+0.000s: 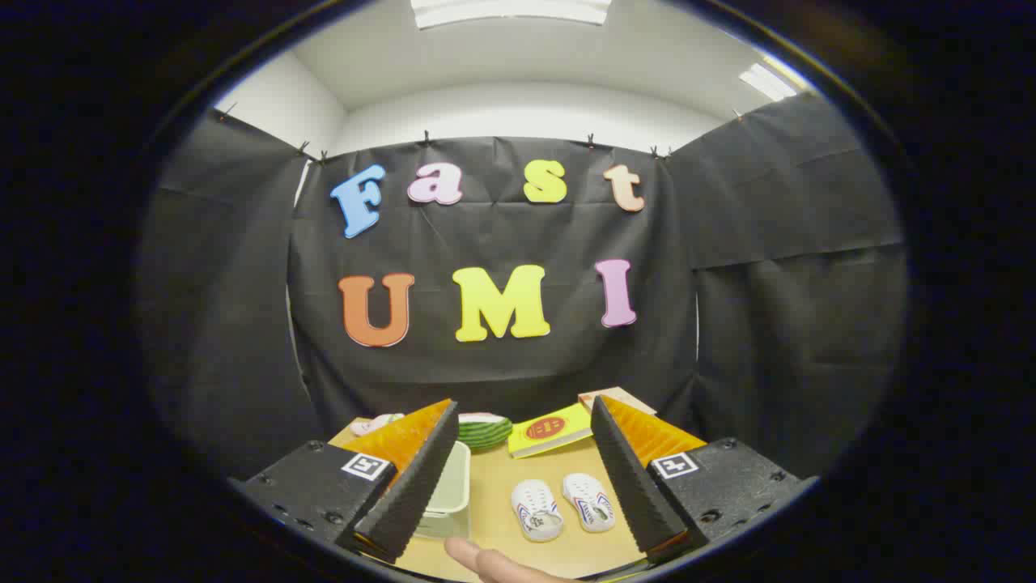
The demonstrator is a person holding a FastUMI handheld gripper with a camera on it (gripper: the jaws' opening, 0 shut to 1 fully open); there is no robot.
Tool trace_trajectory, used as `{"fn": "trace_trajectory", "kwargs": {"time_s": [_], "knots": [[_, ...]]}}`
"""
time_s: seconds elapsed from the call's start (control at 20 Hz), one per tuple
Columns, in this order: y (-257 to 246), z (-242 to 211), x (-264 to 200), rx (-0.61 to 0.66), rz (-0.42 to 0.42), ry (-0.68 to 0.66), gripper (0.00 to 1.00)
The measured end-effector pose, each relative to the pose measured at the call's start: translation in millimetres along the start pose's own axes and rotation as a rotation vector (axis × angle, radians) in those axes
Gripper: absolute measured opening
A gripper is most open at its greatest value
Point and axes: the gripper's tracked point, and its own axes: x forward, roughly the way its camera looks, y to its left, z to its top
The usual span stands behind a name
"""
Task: Open the storage box then place both shoes into the box .Put the left shoe in first, then the right shoe, with the right side of both shoes facing outward in a uniform manner.
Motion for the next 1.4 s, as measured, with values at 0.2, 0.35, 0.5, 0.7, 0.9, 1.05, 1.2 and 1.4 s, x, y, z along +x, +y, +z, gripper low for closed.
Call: {"fn": "trace_trajectory", "kwargs": {"time_s": [0.2,0.35,0.5,0.7,0.9,1.05,1.2,1.4], "knots": [[1,-4,-2,-0.003,0.013,0.007,1.0],[2,-11,0,-0.007,0.023,0.026,1.0],[0,-15,4,-0.005,0.029,0.038,1.0],[-5,-18,4,-0.001,0.018,0.045,1.0],[-5,-17,3,-0.006,0.016,0.032,1.0],[-2,-21,2,-0.016,0.027,0.037,1.0],[-3,-22,2,-0.012,0.028,0.038,1.0],[-6,-26,6,-0.01,0.023,0.046,1.0]]}}
